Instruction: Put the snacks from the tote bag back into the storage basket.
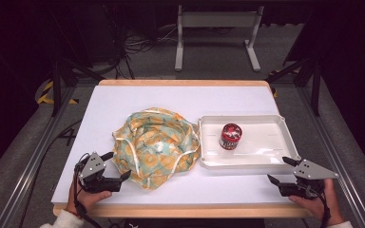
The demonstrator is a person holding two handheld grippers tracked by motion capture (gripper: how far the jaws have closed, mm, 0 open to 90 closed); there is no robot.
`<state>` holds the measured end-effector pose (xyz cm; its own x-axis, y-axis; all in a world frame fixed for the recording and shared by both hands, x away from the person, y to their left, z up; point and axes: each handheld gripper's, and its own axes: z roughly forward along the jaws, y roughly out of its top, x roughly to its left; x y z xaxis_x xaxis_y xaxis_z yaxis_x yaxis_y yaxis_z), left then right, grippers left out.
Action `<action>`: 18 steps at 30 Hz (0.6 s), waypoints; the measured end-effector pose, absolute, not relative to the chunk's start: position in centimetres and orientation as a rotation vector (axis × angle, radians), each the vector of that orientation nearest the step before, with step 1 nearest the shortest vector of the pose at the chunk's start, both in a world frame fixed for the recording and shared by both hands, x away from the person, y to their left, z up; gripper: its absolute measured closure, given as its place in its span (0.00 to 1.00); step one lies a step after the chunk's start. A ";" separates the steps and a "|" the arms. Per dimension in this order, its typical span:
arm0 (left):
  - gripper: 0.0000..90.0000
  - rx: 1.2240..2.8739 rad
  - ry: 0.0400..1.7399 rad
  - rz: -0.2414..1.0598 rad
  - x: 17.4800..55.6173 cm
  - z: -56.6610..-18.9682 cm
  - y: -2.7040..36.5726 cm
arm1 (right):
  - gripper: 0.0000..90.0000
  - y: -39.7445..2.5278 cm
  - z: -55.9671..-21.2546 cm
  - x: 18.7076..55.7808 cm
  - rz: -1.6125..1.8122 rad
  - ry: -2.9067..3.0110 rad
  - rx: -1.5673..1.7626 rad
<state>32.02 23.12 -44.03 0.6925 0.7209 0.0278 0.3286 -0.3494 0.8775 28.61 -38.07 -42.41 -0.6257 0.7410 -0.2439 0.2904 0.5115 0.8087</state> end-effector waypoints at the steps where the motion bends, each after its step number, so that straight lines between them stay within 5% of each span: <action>1: 0.10 1.944 0.816 0.523 32.0 -44.0 23.2 | 0.21 -38.1 -42.6 28.4 1.004 2.169 0.831; 18: 0.10 1.947 0.834 0.528 31.8 -44.3 23.3 | 0.18 -38.8 -43.6 27.9 1.058 2.132 0.850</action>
